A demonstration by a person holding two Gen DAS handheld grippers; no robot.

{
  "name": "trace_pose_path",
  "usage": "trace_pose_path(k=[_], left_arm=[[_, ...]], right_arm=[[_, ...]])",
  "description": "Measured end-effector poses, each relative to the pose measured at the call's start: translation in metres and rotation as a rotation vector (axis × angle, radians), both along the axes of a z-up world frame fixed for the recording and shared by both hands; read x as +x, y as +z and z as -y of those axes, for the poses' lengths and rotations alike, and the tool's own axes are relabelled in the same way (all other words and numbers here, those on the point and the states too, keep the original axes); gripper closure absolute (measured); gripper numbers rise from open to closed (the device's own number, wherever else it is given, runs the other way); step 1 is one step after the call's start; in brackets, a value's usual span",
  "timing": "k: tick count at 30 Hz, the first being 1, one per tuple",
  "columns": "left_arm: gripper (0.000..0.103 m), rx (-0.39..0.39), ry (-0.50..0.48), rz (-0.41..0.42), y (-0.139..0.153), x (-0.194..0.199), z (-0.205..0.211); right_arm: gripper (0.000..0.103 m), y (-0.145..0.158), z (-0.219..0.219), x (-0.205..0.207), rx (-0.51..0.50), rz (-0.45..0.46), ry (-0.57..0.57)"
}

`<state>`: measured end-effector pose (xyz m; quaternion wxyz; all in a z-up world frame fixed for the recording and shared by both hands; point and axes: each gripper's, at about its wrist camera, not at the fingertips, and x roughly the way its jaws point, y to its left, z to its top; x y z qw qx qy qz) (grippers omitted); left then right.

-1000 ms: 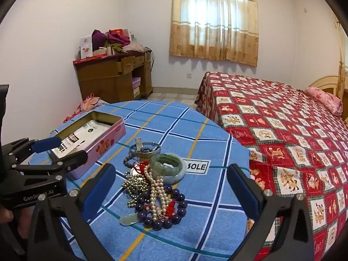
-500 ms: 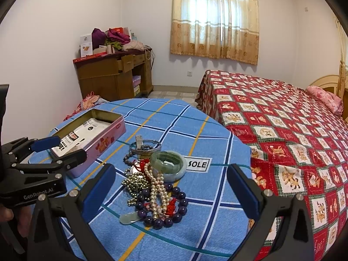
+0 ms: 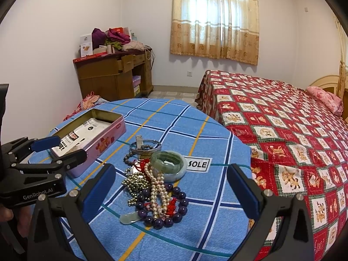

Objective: Organize jewelry

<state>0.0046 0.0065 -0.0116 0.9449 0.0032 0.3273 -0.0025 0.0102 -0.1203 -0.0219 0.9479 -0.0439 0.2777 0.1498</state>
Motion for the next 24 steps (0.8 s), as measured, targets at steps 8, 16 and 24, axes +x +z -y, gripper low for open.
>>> trace_pose_path(k=[8, 16, 24], left_arm=[[0.029, -0.002, 0.005, -0.008, -0.0006, -0.0003, 0.0], [0.029, -0.005, 0.001, -0.01, -0.001, -0.0001, 0.0007], [0.029, -0.004, 0.002, -0.011, -0.0011, -0.0003, 0.0012]], right_arm=[[0.0, 0.0003, -0.0004, 0.0001, -0.002, 0.002, -0.001], [0.0, 0.0003, -0.0003, 0.0001, -0.002, 0.001, -0.001], [0.0, 0.0001, 0.0, 0.0, -0.002, 0.001, 0.0]])
